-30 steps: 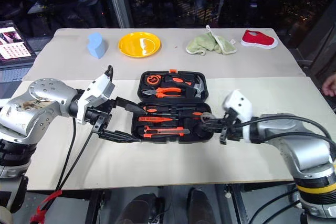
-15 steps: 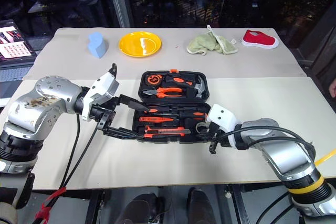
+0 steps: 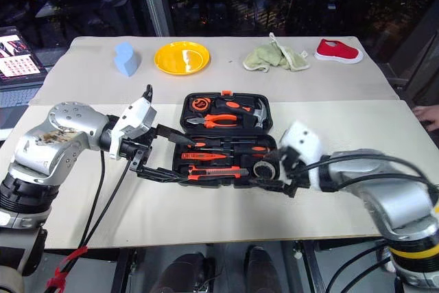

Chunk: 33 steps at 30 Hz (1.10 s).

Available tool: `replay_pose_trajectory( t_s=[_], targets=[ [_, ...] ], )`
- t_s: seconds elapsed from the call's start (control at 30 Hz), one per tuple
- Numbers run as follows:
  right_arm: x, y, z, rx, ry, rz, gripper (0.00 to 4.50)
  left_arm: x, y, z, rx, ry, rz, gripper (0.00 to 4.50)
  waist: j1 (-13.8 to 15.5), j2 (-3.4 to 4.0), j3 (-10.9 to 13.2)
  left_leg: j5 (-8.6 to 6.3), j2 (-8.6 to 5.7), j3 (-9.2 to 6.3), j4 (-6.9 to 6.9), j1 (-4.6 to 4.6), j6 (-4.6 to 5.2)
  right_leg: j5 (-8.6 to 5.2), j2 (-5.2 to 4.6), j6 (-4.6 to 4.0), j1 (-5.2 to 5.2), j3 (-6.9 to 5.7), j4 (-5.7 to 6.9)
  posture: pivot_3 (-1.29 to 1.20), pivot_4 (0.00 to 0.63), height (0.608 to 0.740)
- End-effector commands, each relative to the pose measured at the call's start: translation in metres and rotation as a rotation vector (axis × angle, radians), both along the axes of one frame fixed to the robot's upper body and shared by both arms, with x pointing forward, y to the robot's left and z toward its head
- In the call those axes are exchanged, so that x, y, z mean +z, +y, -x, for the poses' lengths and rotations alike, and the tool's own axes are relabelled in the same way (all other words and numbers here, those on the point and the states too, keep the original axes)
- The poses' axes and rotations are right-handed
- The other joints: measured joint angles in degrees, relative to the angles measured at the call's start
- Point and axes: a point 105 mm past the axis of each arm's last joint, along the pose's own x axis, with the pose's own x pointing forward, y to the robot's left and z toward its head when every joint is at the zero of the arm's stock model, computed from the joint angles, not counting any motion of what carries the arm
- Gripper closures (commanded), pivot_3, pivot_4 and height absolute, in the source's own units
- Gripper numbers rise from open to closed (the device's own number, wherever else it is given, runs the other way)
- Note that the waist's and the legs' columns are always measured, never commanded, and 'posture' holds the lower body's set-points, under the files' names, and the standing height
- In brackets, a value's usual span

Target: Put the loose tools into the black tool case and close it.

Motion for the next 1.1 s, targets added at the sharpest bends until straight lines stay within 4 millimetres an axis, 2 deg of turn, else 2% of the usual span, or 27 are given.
replay_pose_trajectory(
  t_s=[0.03, 0.07, 0.1, 0.13, 0.17, 0.23, 0.33, 0.37, 0.47, 0.67, 0.77, 0.9, 1.1],
  targets=[
    [0.012, -0.034, -0.006, -0.163, -0.044, -0.04, 0.43, 0.0, 0.026, -0.031, 0.23, -0.059, 0.004, 0.0, 0.2, 0.0, 0.0, 0.0, 0.0, -0.01, -0.01, 0.01, 0.0, 0.0, 0.01, 0.0, 0.0, -0.01, 0.01, 0.0, 0.15, 0.74],
    [0.009, -0.046, -0.009, -0.213, -0.055, -0.037, 0.43, -0.006, 0.036, -0.039, 0.299, -0.057, -0.008, 0.0, 0.2, 0.0, 0.0, 0.0, 0.0, -0.02, -0.01, 0.02, 0.0, 0.0, 0.02, 0.0, 0.01, -0.01, 0.01, 0.0, 0.15, 0.74],
    [0.007, -0.055, -0.012, -0.247, -0.076, -0.035, 0.97, -0.011, 0.044, -0.044, 0.339, -0.054, -0.025, 0.5, 0.2, 0.0, 0.0, 0.0, 0.0, -0.01, -0.02, 0.04, 0.0, 0.0, 0.02, 0.0, 0.03, -0.01, 0.01, 0.0, 0.15, 0.74],
    [0.005, -0.066, -0.016, -0.286, -0.09, -0.036, 1.17, -0.019, 0.054, -0.046, 0.379, -0.045, -0.051, 0.7, 0.1, -0.01, 0.0, 0.0, 0.0, 0.01, -0.02, 0.03, 0.0, 0.0, 0.02, 0.0, 0.02, 0.0, 0.01, 0.0, 0.15, 0.74],
    [0.002, -0.073, -0.019, -0.318, -0.097, -0.042, 1.57, -0.026, 0.061, -0.049, 0.414, -0.032, -0.075, 1.17, 0.0, 0.0, 0.0, 0.0, -0.01, 0.05, -0.02, 0.03, 0.01, 0.0, 0.02, 0.0, 0.01, 0.01, 0.01, 0.0, 0.15, 0.74],
    [-0.005, -0.083, -0.025, -0.365, -0.096, -0.058, 2.11, -0.039, 0.074, -0.055, 0.486, -0.022, -0.114, 1.8, -0.2, 0.0, 0.0, 0.0, -0.02, 0.13, -0.05, 0.03, 0.01, 0.01, 0.02, 0.0, -0.03, 0.05, 0.01, 0.0, 0.15, 0.74],
    [-0.016, -0.083, -0.031, -0.361, -0.094, -0.051, 3.3, -0.056, 0.085, -0.059, 0.528, -0.026, -0.172, 3.06, -0.2, 0.0, 0.0, 0.01, 0.0, 0.15, -0.04, 0.05, -0.01, 0.01, 0.02, -0.01, -0.04, 0.06, 0.04, 0.0, 0.15, 0.74],
    [-0.02, -0.08, -0.034, -0.344, -0.095, -0.036, 3.49, -0.061, 0.084, -0.06, 0.529, -0.016, -0.178, 3.26, -0.2, 0.0, 0.0, 0.02, 0.01, 0.14, -0.05, 0.07, -0.02, 0.01, 0.02, -0.01, -0.03, 0.06, 0.04, 0.0, 0.15, 0.74],
    [-0.028, -0.073, -0.044, -0.299, -0.11, -0.005, 4.5, -0.071, 0.073, -0.058, 0.499, 0.006, -0.172, 4.4, -0.2, 0.0, 0.0, 0.02, 0.01, 0.14, -0.04, 0.09, -0.03, 0.02, 0.0, -0.01, -0.01, 0.07, 0.07, 0.0, 0.15, 0.74],
    [-0.038, -0.058, -0.076, -0.243, -0.112, 0.033, 4.5, -0.08, 0.052, -0.067, 0.505, -0.022, -0.149, 4.46, -0.2, 0.0, 0.0, 0.01, 0.0, 0.15, -0.03, 0.05, -0.01, 0.04, -0.01, 0.0, -0.04, 0.06, 0.04, 0.0, 0.15, 0.74],
    [-0.043, -0.048, -0.082, -0.201, -0.093, 0.038, 4.5, -0.08, 0.044, -0.069, 0.498, -0.035, -0.127, 4.46, 0.0, 0.01, 0.0, 0.02, 0.0, 0.11, -0.04, 0.03, -0.02, 0.04, -0.03, -0.01, -0.04, 0.03, 0.04, 0.0, 0.15, 0.74],
    [-0.041, -0.03, -0.075, -0.122, -0.077, 0.024, 4.5, -0.076, 0.035, -0.063, 0.45, -0.025, -0.084, 4.46, 0.0, 0.02, 0.0, 0.0, -0.03, 0.07, -0.03, -0.02, 0.01, 0.04, -0.05, -0.01, -0.07, 0.02, 0.02, 0.0, 0.15, 0.74],
    [-0.045, -0.008, -0.05, -0.01, -0.037, 0.045, 4.5, -0.082, 0.03, -0.025, 0.273, 0.046, -0.111, 4.46, -0.4, 0.05, 0.0, -0.01, 0.02, 0.07, -0.13, -0.1, 0.0, 0.03, 0.0, -0.03, -0.24, 0.03, 0.02, 0.0, 0.15, 0.74]
  ],
)
